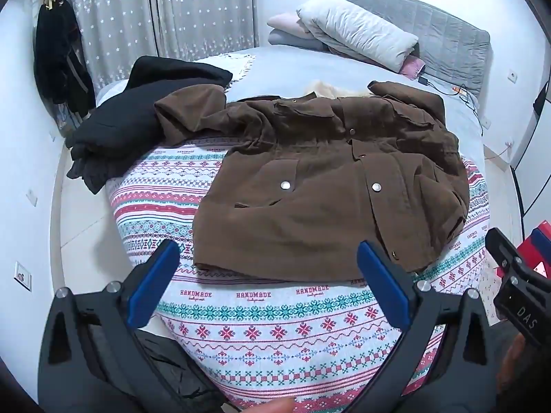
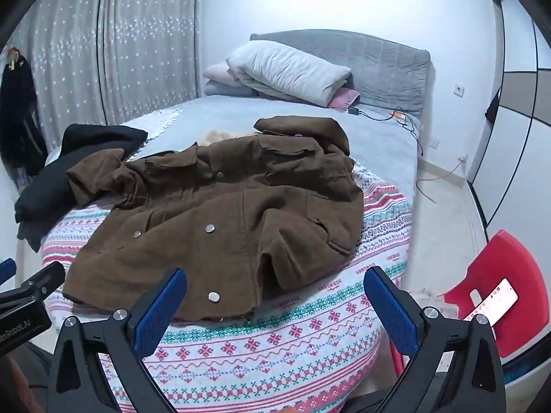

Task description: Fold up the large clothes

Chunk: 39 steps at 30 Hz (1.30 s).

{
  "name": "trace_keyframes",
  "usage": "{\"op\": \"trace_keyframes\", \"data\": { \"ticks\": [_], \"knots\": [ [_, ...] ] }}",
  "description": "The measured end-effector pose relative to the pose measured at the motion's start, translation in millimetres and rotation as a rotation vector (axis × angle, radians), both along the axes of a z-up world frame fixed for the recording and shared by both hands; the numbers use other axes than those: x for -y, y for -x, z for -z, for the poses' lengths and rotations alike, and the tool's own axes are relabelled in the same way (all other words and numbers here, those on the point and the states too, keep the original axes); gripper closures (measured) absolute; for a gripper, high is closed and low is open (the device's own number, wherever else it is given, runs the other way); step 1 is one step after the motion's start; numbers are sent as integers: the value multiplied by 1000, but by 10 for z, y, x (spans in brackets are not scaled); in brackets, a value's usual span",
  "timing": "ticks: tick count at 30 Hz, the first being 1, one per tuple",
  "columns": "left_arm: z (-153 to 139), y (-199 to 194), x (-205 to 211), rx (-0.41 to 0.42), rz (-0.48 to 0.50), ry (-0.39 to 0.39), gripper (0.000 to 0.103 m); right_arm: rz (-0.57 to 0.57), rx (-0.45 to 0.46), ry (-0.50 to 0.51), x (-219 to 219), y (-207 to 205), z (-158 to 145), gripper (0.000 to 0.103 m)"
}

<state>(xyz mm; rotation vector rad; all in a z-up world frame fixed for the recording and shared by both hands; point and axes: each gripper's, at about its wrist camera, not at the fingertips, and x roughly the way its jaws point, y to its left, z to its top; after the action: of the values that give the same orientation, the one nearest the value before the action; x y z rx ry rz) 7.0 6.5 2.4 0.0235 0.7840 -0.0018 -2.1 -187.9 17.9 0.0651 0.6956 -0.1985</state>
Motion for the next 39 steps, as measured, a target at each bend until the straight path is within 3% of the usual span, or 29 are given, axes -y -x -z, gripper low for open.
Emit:
{"op": "trace_keyframes", "data": {
  "ticks": [23,39],
  "knots": [
    [104,-61,-120,15,-24,15,0,16,10,29,4,-88,79,0],
    [23,-50,-138,16,-21,31,0,5,14,37,-2,-93,80,0]
  ]
}}
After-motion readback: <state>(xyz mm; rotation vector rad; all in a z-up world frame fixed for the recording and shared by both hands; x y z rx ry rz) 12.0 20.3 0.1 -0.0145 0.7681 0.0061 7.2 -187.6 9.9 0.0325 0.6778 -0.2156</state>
